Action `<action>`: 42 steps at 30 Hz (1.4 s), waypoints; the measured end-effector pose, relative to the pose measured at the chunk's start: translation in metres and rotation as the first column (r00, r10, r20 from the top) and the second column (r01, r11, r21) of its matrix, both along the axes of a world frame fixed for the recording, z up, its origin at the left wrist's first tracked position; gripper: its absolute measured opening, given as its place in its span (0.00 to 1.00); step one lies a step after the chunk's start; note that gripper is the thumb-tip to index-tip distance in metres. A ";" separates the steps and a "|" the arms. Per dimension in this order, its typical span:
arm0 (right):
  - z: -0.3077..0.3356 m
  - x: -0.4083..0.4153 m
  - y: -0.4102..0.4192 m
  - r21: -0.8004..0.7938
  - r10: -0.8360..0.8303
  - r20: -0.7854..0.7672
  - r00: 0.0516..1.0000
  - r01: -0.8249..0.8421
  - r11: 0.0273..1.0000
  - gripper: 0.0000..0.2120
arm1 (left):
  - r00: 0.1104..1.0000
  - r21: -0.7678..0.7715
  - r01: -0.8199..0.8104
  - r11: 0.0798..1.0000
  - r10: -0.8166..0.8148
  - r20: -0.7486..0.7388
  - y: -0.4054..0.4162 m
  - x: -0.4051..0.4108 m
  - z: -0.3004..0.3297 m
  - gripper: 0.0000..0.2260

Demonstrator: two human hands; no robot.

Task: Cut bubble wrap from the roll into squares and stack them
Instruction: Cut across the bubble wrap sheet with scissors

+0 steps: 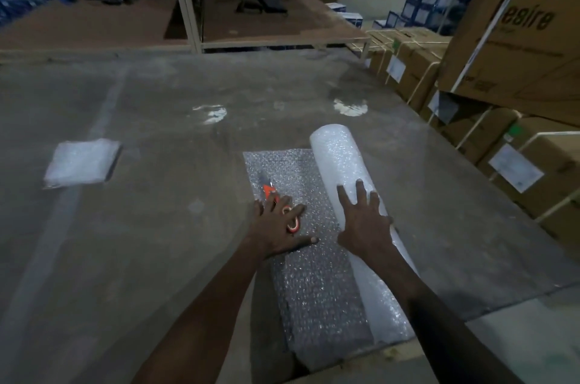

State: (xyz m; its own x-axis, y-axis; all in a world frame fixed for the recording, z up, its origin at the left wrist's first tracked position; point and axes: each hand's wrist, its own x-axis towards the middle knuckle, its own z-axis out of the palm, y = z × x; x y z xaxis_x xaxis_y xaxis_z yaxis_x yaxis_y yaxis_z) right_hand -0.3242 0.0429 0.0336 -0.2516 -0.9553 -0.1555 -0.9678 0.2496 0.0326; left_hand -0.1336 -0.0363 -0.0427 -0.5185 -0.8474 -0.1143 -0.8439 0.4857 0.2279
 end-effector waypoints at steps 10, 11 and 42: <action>0.010 0.062 -0.010 -0.040 -0.027 0.080 0.996 0.030 0.999 0.51 | 1.000 -0.009 0.011 1.000 -0.011 -0.017 -0.015 0.072 -0.002 0.44; 0.010 0.072 -0.011 -0.047 -0.023 0.087 0.996 0.027 0.999 0.51 | 1.000 -0.013 0.010 1.000 -0.011 -0.013 -0.017 0.083 -0.002 0.44; 0.019 0.027 0.011 -0.139 0.125 0.227 0.966 -0.095 0.986 0.29 | 0.988 -0.174 -0.116 0.978 0.095 -0.125 0.047 0.088 -0.027 0.34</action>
State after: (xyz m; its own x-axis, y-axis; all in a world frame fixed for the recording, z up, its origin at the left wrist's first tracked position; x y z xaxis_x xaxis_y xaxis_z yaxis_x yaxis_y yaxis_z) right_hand -0.2967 0.0534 0.0524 -0.1149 -0.9906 -0.0747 -0.9662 0.1289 -0.2231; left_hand -0.0460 0.0104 -0.0700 -0.4263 -0.8990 0.1007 -0.8657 0.4377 0.2429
